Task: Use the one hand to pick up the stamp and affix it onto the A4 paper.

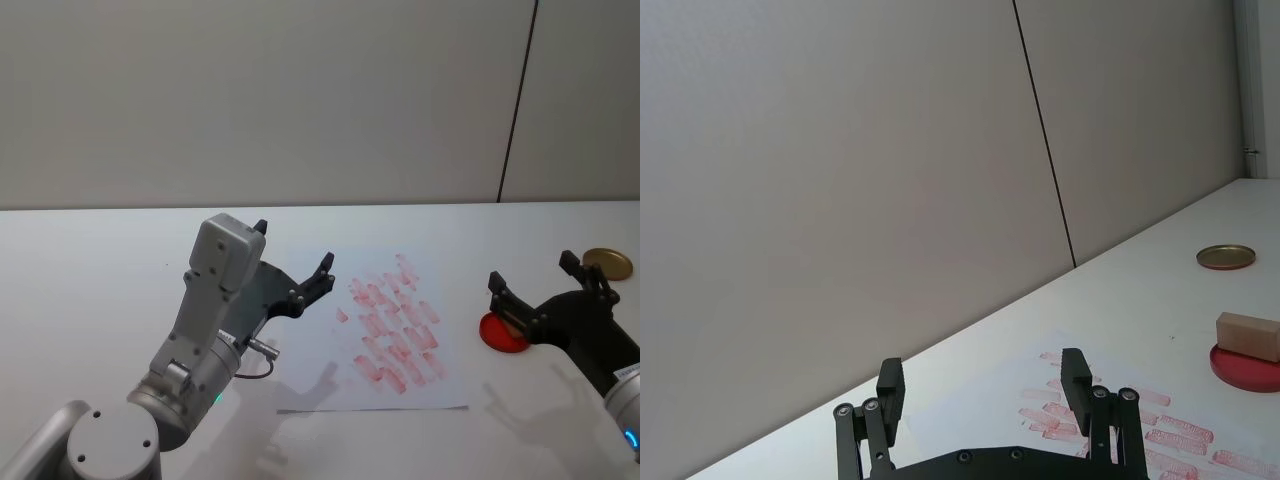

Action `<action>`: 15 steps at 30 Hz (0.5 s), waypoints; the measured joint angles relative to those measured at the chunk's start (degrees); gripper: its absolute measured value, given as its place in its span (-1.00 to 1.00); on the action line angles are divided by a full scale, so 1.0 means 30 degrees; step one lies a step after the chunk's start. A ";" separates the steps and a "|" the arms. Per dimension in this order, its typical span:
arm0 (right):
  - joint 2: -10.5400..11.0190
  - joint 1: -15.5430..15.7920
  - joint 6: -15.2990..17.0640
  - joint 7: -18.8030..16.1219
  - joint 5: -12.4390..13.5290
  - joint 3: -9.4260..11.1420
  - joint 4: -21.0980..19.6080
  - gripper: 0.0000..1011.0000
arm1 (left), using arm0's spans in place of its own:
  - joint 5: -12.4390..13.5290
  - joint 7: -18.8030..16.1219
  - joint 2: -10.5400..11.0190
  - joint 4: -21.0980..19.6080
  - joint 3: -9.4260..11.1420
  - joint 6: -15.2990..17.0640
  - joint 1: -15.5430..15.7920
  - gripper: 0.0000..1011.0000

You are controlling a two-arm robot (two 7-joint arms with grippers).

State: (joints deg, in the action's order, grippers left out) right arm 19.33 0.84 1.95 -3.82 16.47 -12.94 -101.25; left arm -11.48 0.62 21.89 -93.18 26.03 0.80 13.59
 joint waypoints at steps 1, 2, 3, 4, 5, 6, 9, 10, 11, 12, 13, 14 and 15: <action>0.0000 0.0000 -0.0001 0.0000 -0.0001 0.0000 0.0000 0.98 | 0.0000 0.0000 0.0000 0.0000 0.0000 0.0000 0.0000 0.96; 0.0000 0.0000 -0.0001 -0.0001 -0.0001 0.0000 0.0000 0.98 | 0.0000 0.0000 0.0000 0.0000 -0.0002 0.0000 0.0000 0.96; 0.0000 0.0000 -0.0001 -0.0001 0.0000 0.0000 0.0000 0.98 | 0.0000 0.0002 0.0001 0.0000 -0.0002 0.0000 0.0000 0.96; 0.0000 0.0000 0.0000 -0.0002 -0.0001 0.0000 0.0000 0.98 | 0.0000 0.0001 0.0001 0.0001 -0.0001 0.0000 0.0000 0.96; -0.0001 -0.0001 -0.0001 -0.0004 -0.0001 0.0000 0.0000 0.98 | 0.0000 0.0000 0.0001 0.0000 -0.0002 0.0000 0.0000 0.96; -0.0001 0.0000 -0.0001 -0.0004 0.0000 0.0001 0.0000 0.98 | 0.0000 0.0001 0.0001 0.0000 -0.0001 0.0000 0.0000 0.96; 0.0000 -0.0001 -0.0001 -0.0004 -0.0001 0.0000 0.0001 0.98 | 0.0001 0.0001 0.0000 0.0000 -0.0002 0.0000 0.0000 0.96; -0.0001 0.0000 0.0000 -0.0004 -0.0001 0.0000 0.0001 0.98 | 0.0000 0.0001 0.0000 0.0000 -0.0001 0.0000 0.0000 0.96; -0.0001 -0.0001 -0.0001 -0.0004 -0.0001 0.0000 0.0001 0.98 | 0.0000 0.0000 0.0001 0.0000 0.0000 0.0000 0.0000 0.96; 0.0000 -0.0001 0.0000 -0.0004 -0.0001 0.0000 0.0004 0.98 | 0.0000 0.0001 0.0001 0.0000 -0.0001 0.0000 0.0000 0.96; 0.0000 -0.0001 0.0000 -0.0005 -0.0001 0.0000 0.0005 0.98 | 0.0000 0.0001 0.0000 0.0000 -0.0001 0.0000 0.0000 0.96; -0.0001 -0.0001 0.0000 -0.0004 -0.0001 0.0001 0.0005 0.98 | 0.0000 0.0001 0.0000 0.0000 -0.0002 0.0000 0.0000 0.96; 0.0000 0.0000 0.0000 -0.0005 -0.0002 0.0000 0.0006 0.98 | 0.0000 0.0001 0.0001 0.0001 -0.0001 0.0000 0.0000 0.96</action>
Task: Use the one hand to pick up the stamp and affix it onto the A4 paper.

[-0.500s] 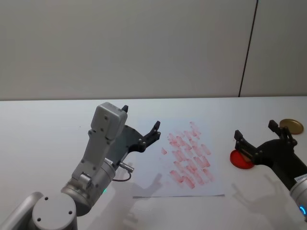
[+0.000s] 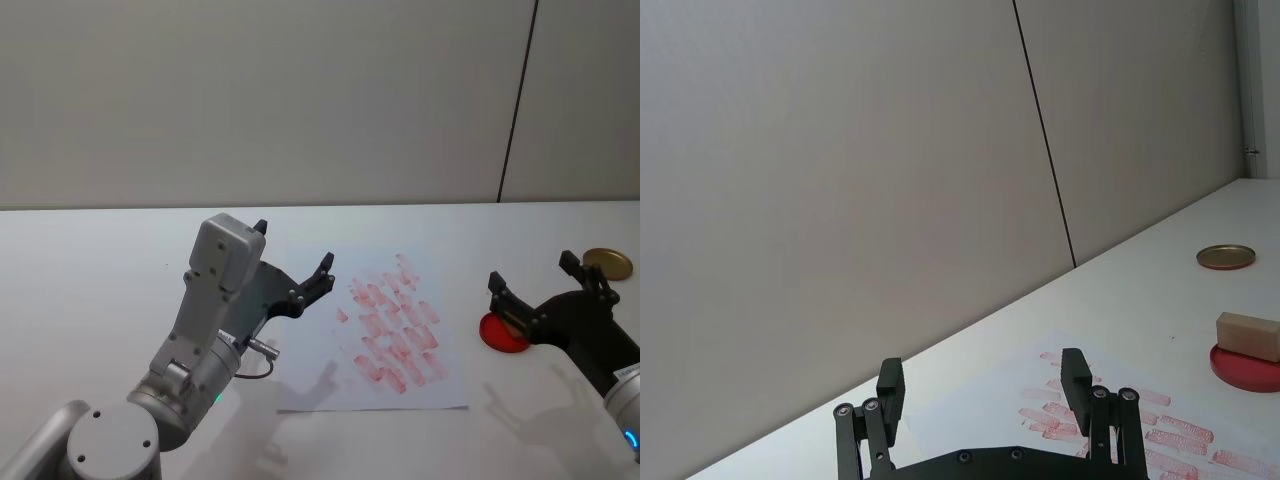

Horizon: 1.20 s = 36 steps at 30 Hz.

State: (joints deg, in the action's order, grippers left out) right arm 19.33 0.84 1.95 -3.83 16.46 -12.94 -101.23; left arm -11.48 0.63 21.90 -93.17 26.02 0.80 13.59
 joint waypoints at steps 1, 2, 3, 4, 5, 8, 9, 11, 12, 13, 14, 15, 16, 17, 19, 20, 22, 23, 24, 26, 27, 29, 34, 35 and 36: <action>0.0000 0.0000 0.0000 0.0000 0.0001 0.0000 0.0000 0.98 | 0.0000 0.0000 0.0000 -0.0001 0.0001 0.0000 0.0000 0.96; 0.0000 0.0000 0.0000 0.0000 0.0000 0.0000 0.0000 0.98 | 0.0000 0.0000 -0.0001 -0.0001 0.0000 0.0000 0.0000 0.96; 0.0000 0.0000 0.0001 0.0001 0.0000 0.0000 0.0000 0.98 | 0.0000 0.0000 -0.0001 -0.0001 0.0000 0.0000 0.0000 0.96; 0.0000 0.0000 0.0000 0.0000 0.0000 -0.0001 0.0000 0.98 | 0.0001 -0.0001 0.0000 -0.0001 0.0000 0.0000 0.0000 0.96; -0.0001 -0.0001 0.0000 0.0000 0.0000 -0.0001 0.0000 0.98 | 0.0001 -0.0001 0.0000 -0.0001 -0.0001 0.0001 0.0000 0.96; -0.0001 0.0000 0.0000 0.0001 0.0000 -0.0001 0.0000 0.98 | 0.0000 0.0000 -0.0001 -0.0001 0.0000 0.0000 0.0000 0.96; 0.0000 0.0000 0.0001 0.0000 0.0000 0.0000 0.0001 0.98 | 0.0000 -0.0001 -0.0001 -0.0001 -0.0001 -0.0001 0.0000 0.96; 0.0000 0.0000 0.0000 0.0001 0.0000 0.0000 0.0000 0.98 | 0.0000 0.0000 0.0000 -0.0001 0.0000 0.0000 0.0000 0.96; 0.0000 -0.0001 0.0000 0.0001 0.0000 -0.0001 0.0001 0.98 | 0.0000 0.0000 -0.0001 -0.0001 0.0000 0.0000 0.0001 0.96; -0.0001 0.0000 0.0000 0.0001 0.0000 0.0000 0.0000 0.98 | 0.0000 -0.0001 0.0000 0.0000 -0.0001 0.0000 0.0000 0.96; 0.0000 0.0000 0.0001 0.0000 0.0000 -0.0001 0.0000 0.98 | 0.0000 -0.0001 -0.0001 -0.0001 0.0000 0.0000 0.0000 0.96; 0.0000 0.0000 0.0001 0.0001 0.0000 -0.0001 0.0000 0.98 | 0.0000 -0.0001 -0.0001 -0.0001 -0.0001 0.0000 0.0000 0.96; -0.0001 0.0000 0.0001 0.0001 0.0000 0.0000 0.0001 0.98 | 0.0000 -0.0001 0.0000 -0.0001 -0.0001 0.0000 0.0000 0.96; -0.0001 0.0000 0.0001 0.0000 0.0000 -0.0001 0.0000 0.98 | 0.0001 -0.0001 0.0000 -0.0001 0.0000 0.0000 0.0000 0.96; -0.0001 -0.0001 0.0000 0.0001 0.0001 0.0000 0.0000 0.98 | 0.0000 -0.0001 -0.0001 -0.0001 -0.0001 -0.0001 0.0000 0.96; -0.0001 0.0000 0.0000 0.0000 0.0000 0.0000 0.0000 0.98 | 0.0000 0.0000 0.0000 -0.0001 0.0000 0.0000 0.0000 0.96; -0.0001 0.0000 0.0001 0.0001 0.0000 -0.0001 0.0001 0.98 | 0.0000 -0.0001 -0.0001 -0.0001 -0.0001 0.0000 0.0000 0.96; -0.0001 -0.0001 0.0001 0.0001 0.0001 -0.0001 0.0000 0.98 | 0.0000 0.0000 -0.0001 -0.0001 0.0000 0.0000 0.0000 0.96; 0.0000 -0.0001 0.0001 0.0001 0.0000 -0.0001 0.0000 0.98 | 0.0000 -0.0001 -0.0001 -0.0001 0.0000 -0.0001 0.0000 0.96; -0.0001 0.0000 0.0001 0.0001 0.0000 -0.0001 0.0000 0.98 | 0.0000 0.0000 0.0000 -0.0001 -0.0001 0.0000 0.0000 0.96; 0.0000 0.0000 0.0001 0.0001 0.0000 -0.0001 0.0001 0.98 | 0.0000 -0.0001 -0.0001 -0.0001 0.0000 0.0000 0.0000 0.96; -0.0001 0.0000 0.0001 0.0001 0.0000 -0.0001 0.0000 0.98 | 0.0000 -0.0001 0.0000 0.0000 0.0000 0.0000 0.0000 0.96; 0.0000 0.0000 0.0000 0.0001 0.0000 -0.0001 0.0000 0.98 | 0.0000 0.0000 -0.0001 -0.0001 0.0000 -0.0001 0.0000 0.96; 0.0000 -0.0001 0.0001 0.0001 0.0000 -0.0001 0.0000 0.98 | 0.0000 -0.0001 -0.0001 -0.0001 0.0000 0.0000 0.0000 0.96; 0.0000 -0.0002 0.0001 0.0001 -0.0001 -0.0001 0.0000 0.98 | 0.0000 0.0000 0.0000 -0.0001 0.0000 0.0000 0.0000 0.96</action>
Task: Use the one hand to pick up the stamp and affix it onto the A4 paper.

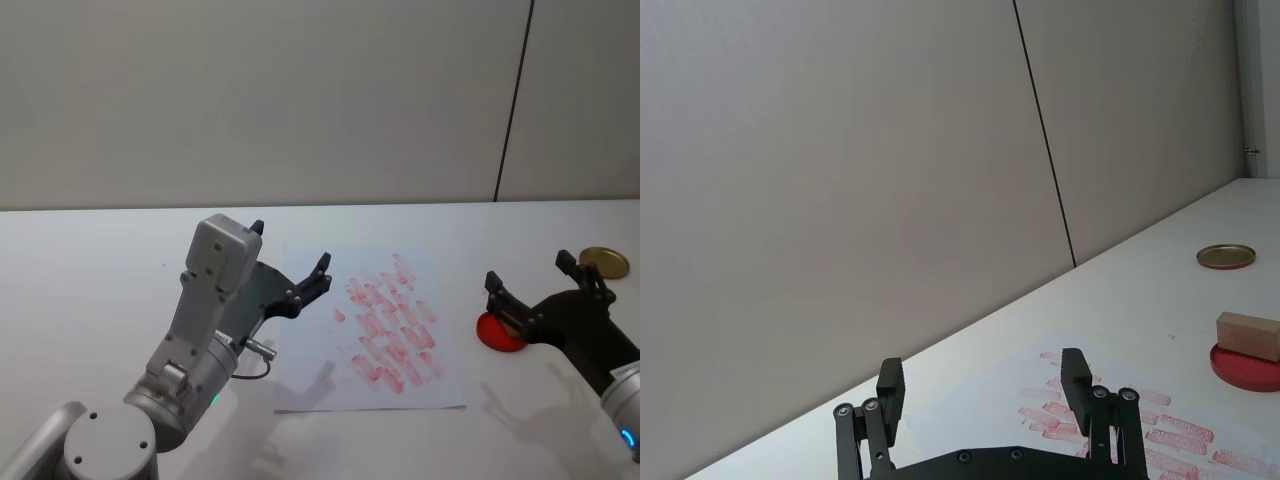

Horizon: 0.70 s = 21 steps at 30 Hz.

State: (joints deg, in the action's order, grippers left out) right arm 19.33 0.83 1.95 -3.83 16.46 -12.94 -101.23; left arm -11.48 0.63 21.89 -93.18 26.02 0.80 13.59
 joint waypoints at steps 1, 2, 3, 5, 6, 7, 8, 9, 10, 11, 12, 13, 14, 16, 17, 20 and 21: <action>0.0000 -0.0002 0.0003 0.0000 -0.0002 0.0001 0.0000 0.98 | 0.0001 -0.0001 0.0000 0.0000 -0.0001 0.0000 0.0000 0.96; -0.0002 -0.0005 0.0021 0.0002 -0.0010 0.0000 0.0001 0.98 | 0.0000 0.0000 -0.0001 0.0000 0.0000 0.0000 0.0000 0.96; -0.0005 -0.0011 0.0048 0.0008 -0.0023 0.0001 0.0000 0.98 | 0.0000 -0.0001 0.0000 0.0000 0.0000 0.0000 0.0000 0.96; -0.0017 -0.0039 0.0180 0.0061 -0.0086 0.0009 -0.0010 0.98 | 0.0000 0.0000 0.0000 0.0000 0.0000 0.0000 0.0000 0.96; -0.0021 -0.0049 0.0255 0.0093 -0.0113 0.0013 -0.0017 0.98 | 0.0000 0.0000 0.0000 0.0000 -0.0001 0.0000 0.0001 0.96; -0.0026 -0.0063 0.0343 0.0125 -0.0141 0.0017 -0.0024 0.98 | 0.0000 0.0000 -0.0001 0.0000 0.0000 0.0000 0.0000 0.96; -0.0031 -0.0082 0.0485 0.0177 -0.0181 0.0022 -0.0033 0.98 | 0.0000 0.0000 0.0000 0.0000 -0.0001 0.0000 0.0000 0.96; -0.0047 -0.0129 0.0743 0.0262 -0.0243 0.0037 -0.0049 0.98 | 0.0000 0.0000 0.0000 0.0000 -0.0001 0.0000 0.0000 0.96; -0.0060 -0.0167 0.0876 0.0311 -0.0267 0.0044 -0.0059 0.98 | 0.0001 -0.0001 0.0000 0.0000 0.0000 0.0000 0.0000 0.96; -0.0071 -0.0196 0.1033 0.0363 -0.0297 0.0049 -0.0064 0.98 | 0.0000 0.0000 -0.0001 0.0000 -0.0001 0.0000 0.0000 0.96; -0.0087 -0.0264 0.1356 0.0459 -0.0346 0.0066 -0.0069 0.98 | 0.0000 0.0000 -0.0001 0.0000 0.0000 -0.0001 0.0000 0.96; -0.0102 -0.0317 0.1543 0.0515 -0.0373 0.0082 -0.0069 0.98 | 0.0000 0.0000 0.0000 0.0000 -0.0001 0.0000 0.0000 0.96; -0.0117 -0.0361 0.1706 0.0560 -0.0393 0.0096 -0.0069 0.98 | 0.0000 0.0000 0.0000 0.0000 -0.0001 0.0000 0.0000 0.96; -0.0168 -0.0538 0.2362 0.0725 -0.0450 0.0145 -0.0039 0.98 | 0.0000 -0.0001 0.0000 0.0000 0.0000 0.0000 0.0000 0.96; -0.0191 -0.0601 0.2549 0.0768 -0.0464 0.0162 -0.0021 0.98 | 0.0000 -0.0001 0.0000 0.0000 0.0000 0.0000 0.0000 0.96; -0.0273 -0.0902 0.3452 0.0936 -0.0507 0.0229 0.0180 0.98 | 0.0000 -0.0001 0.0000 0.0000 0.0000 0.0000 0.0000 0.96; -0.0310 -0.1020 0.3676 0.0968 -0.0516 0.0257 0.0272 0.98 | 0.0001 0.0000 0.0000 0.0000 0.0000 0.0000 0.0000 0.96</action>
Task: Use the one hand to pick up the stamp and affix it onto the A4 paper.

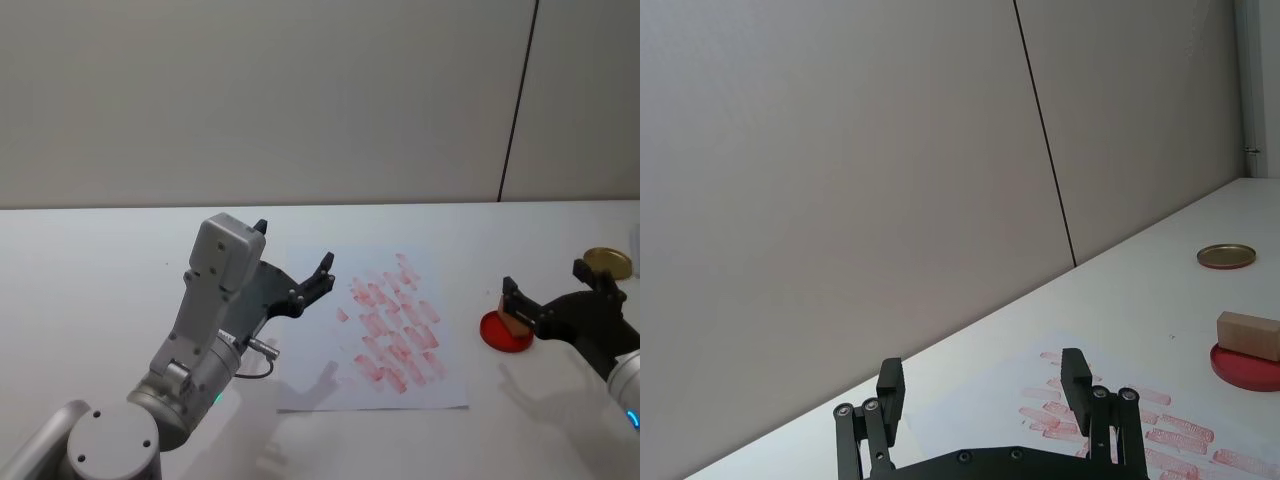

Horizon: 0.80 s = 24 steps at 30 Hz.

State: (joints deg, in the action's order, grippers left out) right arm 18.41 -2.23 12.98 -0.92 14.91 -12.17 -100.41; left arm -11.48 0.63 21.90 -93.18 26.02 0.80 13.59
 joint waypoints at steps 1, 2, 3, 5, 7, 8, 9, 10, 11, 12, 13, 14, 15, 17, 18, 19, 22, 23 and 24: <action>-0.0064 -0.0229 0.0467 0.0059 -0.0020 0.0041 0.0205 0.98 | -0.0001 -0.0001 0.0000 0.0000 -0.0001 0.0000 0.0000 0.96; -0.0084 -0.0300 0.0671 0.0077 -0.0027 0.0053 0.0274 0.98 | -0.0001 0.0000 -0.0001 0.0000 0.0000 0.0000 0.0000 0.96; -0.0129 -0.0444 0.0873 0.0089 -0.0036 0.0077 0.0427 0.98 | -0.0001 0.0000 -0.0001 0.0000 0.0000 0.0000 0.0000 0.96; -0.0224 -0.0782 0.1456 0.0102 -0.0079 0.0113 0.0788 0.98 | -0.0001 -0.0001 -0.0002 0.0000 0.0000 0.0000 0.0000 0.96; -0.0307 -0.1050 0.1769 0.0101 -0.0104 0.0141 0.1114 0.98 | 0.0000 0.0000 -0.0001 0.0000 0.0000 0.0000 0.0000 0.96; -0.0383 -0.1283 0.2068 0.0095 -0.0132 0.0160 0.1401 0.98 | -0.0001 -0.0001 0.0000 0.0000 0.0000 0.0000 0.0000 0.96; -0.0420 -0.1396 0.2256 0.0084 -0.0157 0.0164 0.1551 0.98 | -0.0001 -0.0001 0.0000 0.0000 0.0000 0.0000 0.0000 0.96; -0.0500 -0.1620 0.2493 0.0050 -0.0191 0.0172 0.1862 0.98 | -0.0001 -0.0001 0.0000 0.0000 0.0000 0.0000 0.0000 0.96; -0.0551 -0.1770 0.2613 0.0024 -0.0210 0.0176 0.2073 0.98 | -0.0001 0.0000 -0.0001 0.0001 -0.0001 0.0000 0.0000 0.96; -0.0595 -0.1882 0.2721 -0.0001 -0.0231 0.0181 0.2235 0.98 | 0.0000 0.0000 -0.0001 0.0000 0.0000 0.0000 0.0000 0.96; -0.0636 -0.1998 0.2817 -0.0025 -0.0250 0.0182 0.2414 0.98 | 0.0000 0.0000 -0.0001 0.0000 0.0000 0.0000 0.0000 0.96; -0.0673 -0.2107 0.2944 -0.0066 -0.0275 0.0184 0.2583 0.98 | -0.0001 0.0000 0.0000 0.0000 -0.0001 0.0000 0.0000 0.96; -0.0748 -0.2312 0.3103 -0.0121 -0.0320 0.0188 0.2895 0.98 | -0.0002 -0.0001 -0.0001 0.0000 -0.0001 0.0000 0.0000 0.96; -0.0862 -0.2630 0.3279 -0.0245 -0.0371 0.0192 0.3402 0.98 | -0.0001 0.0000 -0.0001 0.0001 0.0000 0.0000 0.0000 0.96; -0.0894 -0.2719 0.3332 -0.0286 -0.0387 0.0191 0.3540 0.98 | -0.0001 -0.0001 -0.0001 0.0000 -0.0001 0.0000 0.0000 0.96; -0.0961 -0.2896 0.3434 -0.0389 -0.0412 0.0192 0.3816 0.98 | -0.0001 -0.0001 -0.0001 0.0000 0.0000 0.0000 0.0000 0.96; -0.1087 -0.3214 0.3551 -0.0589 -0.0445 0.0191 0.4324 0.98 | -0.0001 -0.0001 0.0000 0.0000 0.0000 0.0000 0.0000 0.96; -0.1112 -0.3278 0.3571 -0.0659 -0.0453 0.0189 0.4478 0.98 | -0.0001 -0.0001 0.0000 0.0001 -0.0001 0.0000 0.0000 0.96; -0.1136 -0.3340 0.3583 -0.0709 -0.0460 0.0187 0.4587 0.98 | -0.0001 -0.0001 0.0000 0.0000 0.0000 0.0000 0.0000 0.96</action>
State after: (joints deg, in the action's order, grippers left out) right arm 15.00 -12.25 23.73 -3.05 13.53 -11.61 -86.65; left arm -11.48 0.62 21.89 -93.18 26.02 0.80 13.59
